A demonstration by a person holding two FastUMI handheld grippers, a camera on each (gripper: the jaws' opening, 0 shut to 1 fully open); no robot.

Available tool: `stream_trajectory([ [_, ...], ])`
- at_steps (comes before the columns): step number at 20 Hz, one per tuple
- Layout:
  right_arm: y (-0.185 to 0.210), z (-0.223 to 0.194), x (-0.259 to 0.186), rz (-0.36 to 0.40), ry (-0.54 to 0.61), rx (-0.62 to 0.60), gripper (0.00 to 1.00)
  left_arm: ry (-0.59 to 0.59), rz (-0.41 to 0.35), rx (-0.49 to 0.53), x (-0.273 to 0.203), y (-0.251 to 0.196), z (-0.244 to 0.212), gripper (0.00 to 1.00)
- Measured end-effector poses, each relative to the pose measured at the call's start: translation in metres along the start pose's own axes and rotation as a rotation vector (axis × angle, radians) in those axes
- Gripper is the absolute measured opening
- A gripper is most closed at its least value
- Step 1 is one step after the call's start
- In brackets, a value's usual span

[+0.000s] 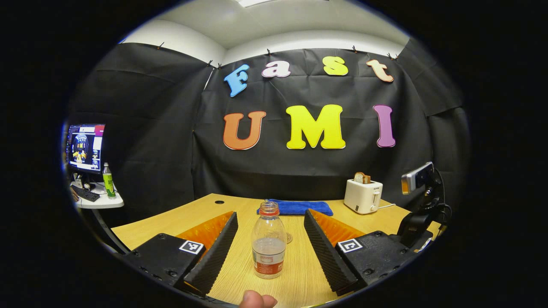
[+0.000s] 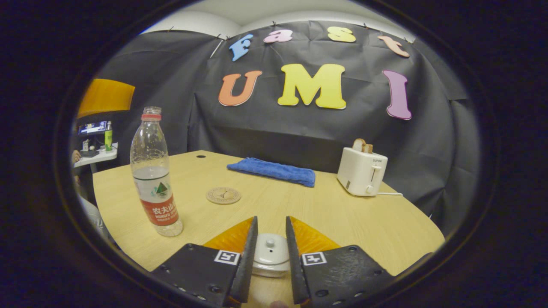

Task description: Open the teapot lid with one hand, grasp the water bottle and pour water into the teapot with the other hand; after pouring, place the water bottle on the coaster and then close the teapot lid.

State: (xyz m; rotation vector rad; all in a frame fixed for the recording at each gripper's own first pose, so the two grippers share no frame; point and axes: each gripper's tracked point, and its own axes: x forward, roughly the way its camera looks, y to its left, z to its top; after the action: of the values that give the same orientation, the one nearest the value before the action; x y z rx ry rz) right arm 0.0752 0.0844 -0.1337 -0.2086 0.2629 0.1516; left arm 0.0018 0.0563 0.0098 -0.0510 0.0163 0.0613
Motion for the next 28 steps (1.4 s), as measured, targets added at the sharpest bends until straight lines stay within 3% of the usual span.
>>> stream_trajectory([
  [1,-0.001,0.000,-0.001,0.001,0.001,0.009,0.39,0.000,0.000,0.001,0.000,0.001,0.000,0.98],
  [2,-0.001,-0.001,0.000,0.005,0.005,0.018,0.24,-0.001,-0.001,-0.001,0.000,0.001,0.001,0.98],
  [3,0.000,-0.002,0.000,0.008,0.013,0.015,0.02,0.000,-0.002,-0.001,-0.001,0.001,0.001,0.98],
  [4,0.005,-0.004,-0.001,0.036,0.007,0.002,0.09,0.001,-0.002,0.001,0.000,0.002,0.001,0.98],
  [5,0.004,-0.006,-0.006,0.021,0.019,-0.004,0.10,0.002,-0.001,0.006,0.002,0.002,0.000,0.98],
  [6,0.003,-0.004,-0.001,0.022,0.014,-0.019,0.00,0.005,0.000,0.010,0.001,0.002,-0.001,0.98],
  [18,-0.007,0.034,-0.017,0.110,-0.055,0.045,0.01,0.159,-0.070,0.034,-0.028,0.007,-0.081,0.98],
  [25,-0.046,0.047,-0.043,0.058,-0.098,0.057,0.00,0.251,-0.124,0.006,0.000,-0.007,-0.120,0.98],
  [28,-0.062,0.044,-0.053,0.034,-0.101,0.063,0.00,0.277,-0.115,0.004,0.015,-0.004,-0.132,0.98],
])
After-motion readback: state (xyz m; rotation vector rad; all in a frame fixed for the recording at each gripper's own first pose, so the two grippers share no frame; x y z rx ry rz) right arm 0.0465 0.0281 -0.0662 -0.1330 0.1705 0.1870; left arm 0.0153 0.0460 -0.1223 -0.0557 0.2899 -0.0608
